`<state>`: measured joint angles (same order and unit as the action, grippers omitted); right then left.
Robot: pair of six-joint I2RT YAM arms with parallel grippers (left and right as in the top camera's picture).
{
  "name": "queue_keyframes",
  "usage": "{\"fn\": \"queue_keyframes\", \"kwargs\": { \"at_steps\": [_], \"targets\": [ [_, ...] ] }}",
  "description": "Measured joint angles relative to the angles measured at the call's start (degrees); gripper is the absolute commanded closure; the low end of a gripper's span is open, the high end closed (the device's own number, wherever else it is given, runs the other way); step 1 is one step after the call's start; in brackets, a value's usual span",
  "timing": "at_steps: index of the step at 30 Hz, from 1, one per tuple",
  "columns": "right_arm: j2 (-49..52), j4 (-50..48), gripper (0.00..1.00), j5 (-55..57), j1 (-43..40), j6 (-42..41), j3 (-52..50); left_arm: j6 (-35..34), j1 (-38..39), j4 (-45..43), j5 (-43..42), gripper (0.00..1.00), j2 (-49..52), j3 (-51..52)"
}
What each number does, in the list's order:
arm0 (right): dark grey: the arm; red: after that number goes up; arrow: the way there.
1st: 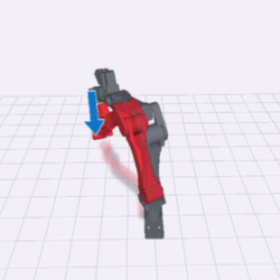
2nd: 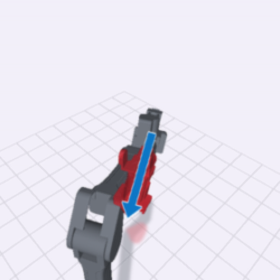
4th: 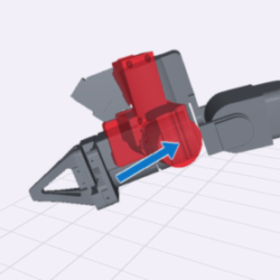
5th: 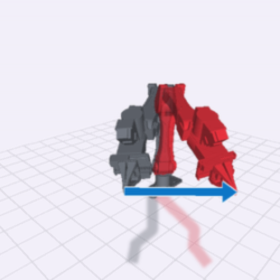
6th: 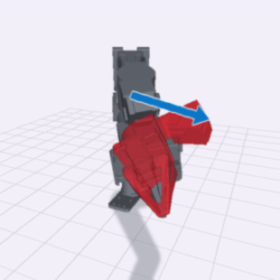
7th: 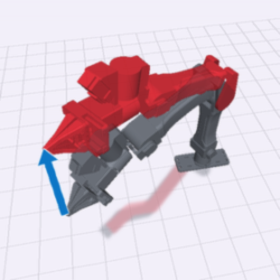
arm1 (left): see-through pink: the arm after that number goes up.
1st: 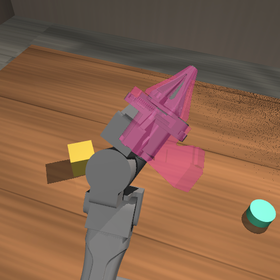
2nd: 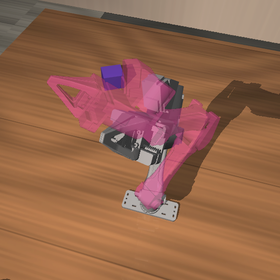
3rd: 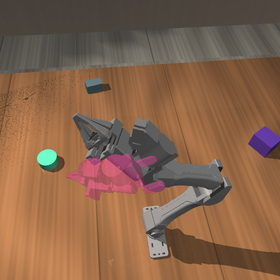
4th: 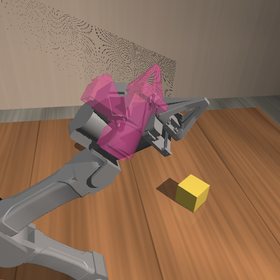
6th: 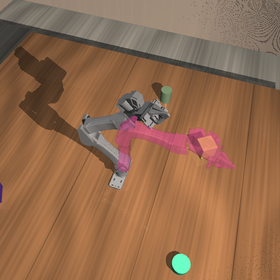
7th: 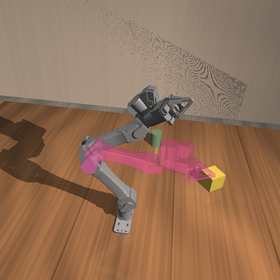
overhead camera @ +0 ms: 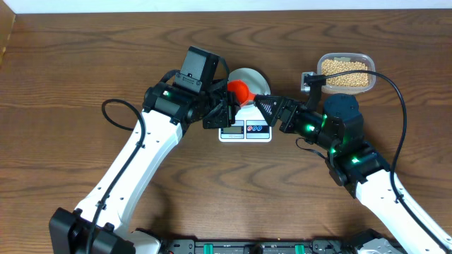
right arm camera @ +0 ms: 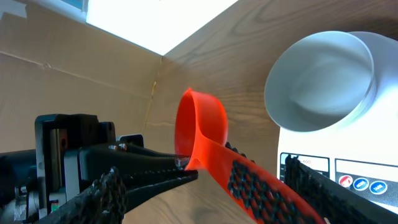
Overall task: Scoop item into bowl and weigh 50g on scale
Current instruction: 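Close the right gripper on the scoop handle, left gripper holding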
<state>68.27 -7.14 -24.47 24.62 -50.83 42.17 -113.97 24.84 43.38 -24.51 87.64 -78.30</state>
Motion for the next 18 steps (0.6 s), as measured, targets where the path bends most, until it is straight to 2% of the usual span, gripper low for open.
{"fn": "queue_keyframes", "kwargs": {
  "at_steps": [11, 18],
  "targets": [
    [0.0, -1.14, 0.31, -0.15, 0.0, 0.04, 0.0, 0.28, 0.0, 0.33, -3.61, 0.93, 0.0, 0.0],
    [0.0, -1.14, 0.32, -0.15, 0.0, 0.02, 0.0, 0.42, 0.0, 0.31, -5.25, 0.93, 0.0, 0.0]
  ]
}}
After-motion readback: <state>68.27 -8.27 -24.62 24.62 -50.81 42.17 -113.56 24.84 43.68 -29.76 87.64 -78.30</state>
